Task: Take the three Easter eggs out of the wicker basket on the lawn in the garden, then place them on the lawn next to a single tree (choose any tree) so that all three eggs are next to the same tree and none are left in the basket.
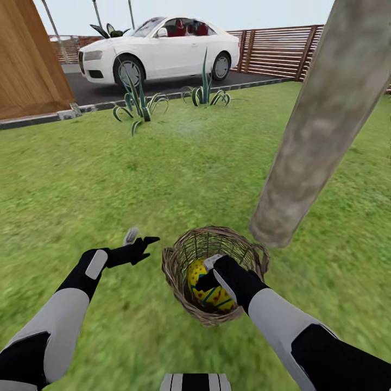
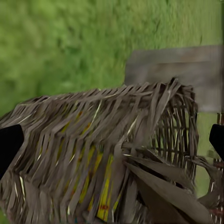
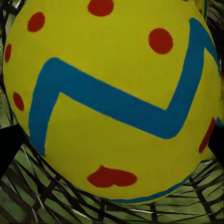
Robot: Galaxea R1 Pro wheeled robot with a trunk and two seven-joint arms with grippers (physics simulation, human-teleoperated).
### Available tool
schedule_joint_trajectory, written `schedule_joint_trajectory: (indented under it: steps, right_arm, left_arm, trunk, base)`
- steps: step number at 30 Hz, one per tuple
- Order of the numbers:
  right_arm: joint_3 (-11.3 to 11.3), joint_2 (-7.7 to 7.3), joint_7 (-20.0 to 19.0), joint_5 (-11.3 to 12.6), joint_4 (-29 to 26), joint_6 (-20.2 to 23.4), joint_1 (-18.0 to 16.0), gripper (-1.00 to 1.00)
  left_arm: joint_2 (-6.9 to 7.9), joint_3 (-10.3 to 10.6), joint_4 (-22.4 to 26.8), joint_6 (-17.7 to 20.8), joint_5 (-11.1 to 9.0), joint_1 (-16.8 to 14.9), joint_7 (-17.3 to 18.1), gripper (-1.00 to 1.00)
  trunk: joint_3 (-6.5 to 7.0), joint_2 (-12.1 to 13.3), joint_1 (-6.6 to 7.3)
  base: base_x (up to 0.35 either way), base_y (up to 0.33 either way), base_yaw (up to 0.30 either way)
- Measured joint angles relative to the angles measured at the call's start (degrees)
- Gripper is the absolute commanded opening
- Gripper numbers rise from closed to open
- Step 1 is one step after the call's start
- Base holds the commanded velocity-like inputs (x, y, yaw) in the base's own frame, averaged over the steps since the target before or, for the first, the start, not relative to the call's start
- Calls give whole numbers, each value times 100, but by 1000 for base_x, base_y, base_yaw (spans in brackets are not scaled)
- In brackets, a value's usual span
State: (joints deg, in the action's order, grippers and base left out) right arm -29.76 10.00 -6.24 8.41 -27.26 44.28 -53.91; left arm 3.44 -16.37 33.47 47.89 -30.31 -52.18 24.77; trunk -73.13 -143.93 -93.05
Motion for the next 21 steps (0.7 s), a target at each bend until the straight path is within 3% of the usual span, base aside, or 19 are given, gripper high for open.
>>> schedule_joint_trajectory:
  steps: [3,6,9,21]
  right_arm:
    - [0,0,0,0,0,0,0,-100]
    - [55,-93,18,57,-91,68,-26,-100]
    - [-13,0,15,12,-64,-27,-42,-100]
    - [-26,0,9,-9,44,-88,-44,-100]
  left_arm:
    - [0,0,-2,0,0,0,0,100]
    - [10,-21,11,-35,-17,46,-8,100]
    - [17,-60,9,-35,-16,104,48,100]
    - [18,-78,9,-35,-16,114,9,100]
  trunk:
    - [67,4,8]
    - [66,5,8]
    - [88,6,11]
    - [354,22,42]
  base:
    - [0,0,0]
    - [0,0,0]
    - [0,0,0]
    - [0,0,0]
